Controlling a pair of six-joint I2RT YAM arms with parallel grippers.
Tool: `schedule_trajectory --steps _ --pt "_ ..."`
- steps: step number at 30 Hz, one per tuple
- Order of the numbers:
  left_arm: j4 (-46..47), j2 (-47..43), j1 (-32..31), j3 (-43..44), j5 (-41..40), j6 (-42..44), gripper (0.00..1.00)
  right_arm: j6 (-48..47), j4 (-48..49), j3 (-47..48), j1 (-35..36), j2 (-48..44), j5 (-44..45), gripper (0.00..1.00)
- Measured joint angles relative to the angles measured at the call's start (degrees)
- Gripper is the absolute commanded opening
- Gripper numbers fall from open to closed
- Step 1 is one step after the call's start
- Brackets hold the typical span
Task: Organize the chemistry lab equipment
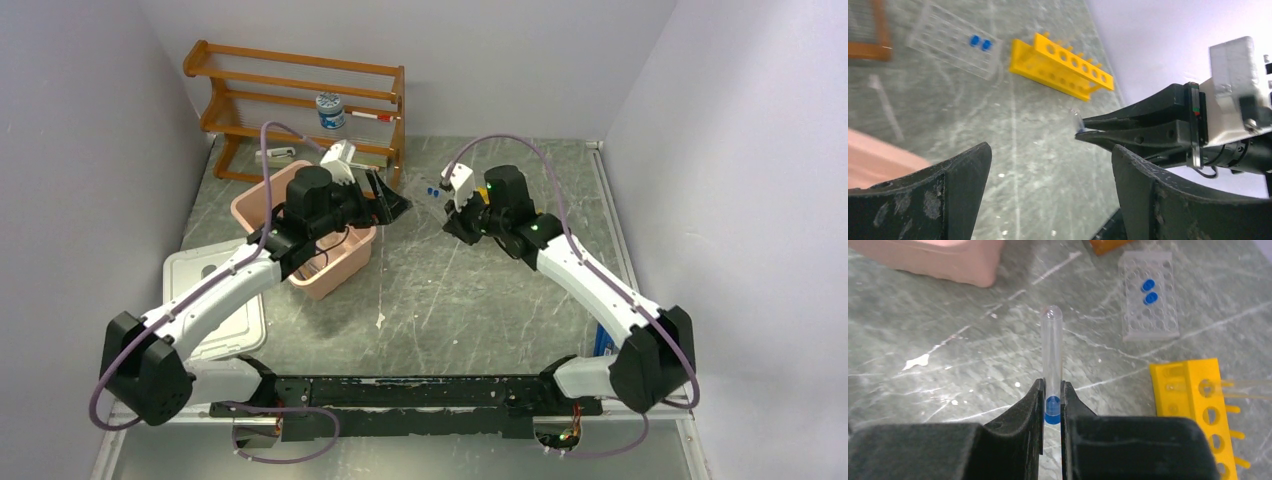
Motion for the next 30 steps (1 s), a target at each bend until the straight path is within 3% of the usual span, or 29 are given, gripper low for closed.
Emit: schedule_trajectory --steps 8,15,22,24,27,30 --pt "11.9 6.0 -0.1 0.1 16.4 -10.2 0.86 -0.2 3.2 -2.4 1.4 -5.7 -9.0 0.06" --pt "15.7 9.5 -0.7 0.1 23.0 -12.7 0.55 -0.2 4.2 -2.4 1.9 -5.8 -12.2 0.06" --pt "8.2 13.7 -0.9 5.4 25.1 -8.2 0.2 -0.5 4.6 -3.0 2.2 -6.4 -12.2 0.07" --pt "6.7 13.7 -0.8 6.0 25.0 -6.8 0.06 -0.5 4.8 -3.0 2.3 -6.5 -12.3 0.1" --pt "5.1 13.7 -0.7 6.8 25.1 -4.9 0.05 -0.2 4.7 -3.0 2.4 -6.9 -12.0 0.19" --pt "1.7 13.7 -0.8 9.1 25.0 -2.0 0.05 1.0 5.1 -3.0 2.5 -7.2 -11.9 0.4"
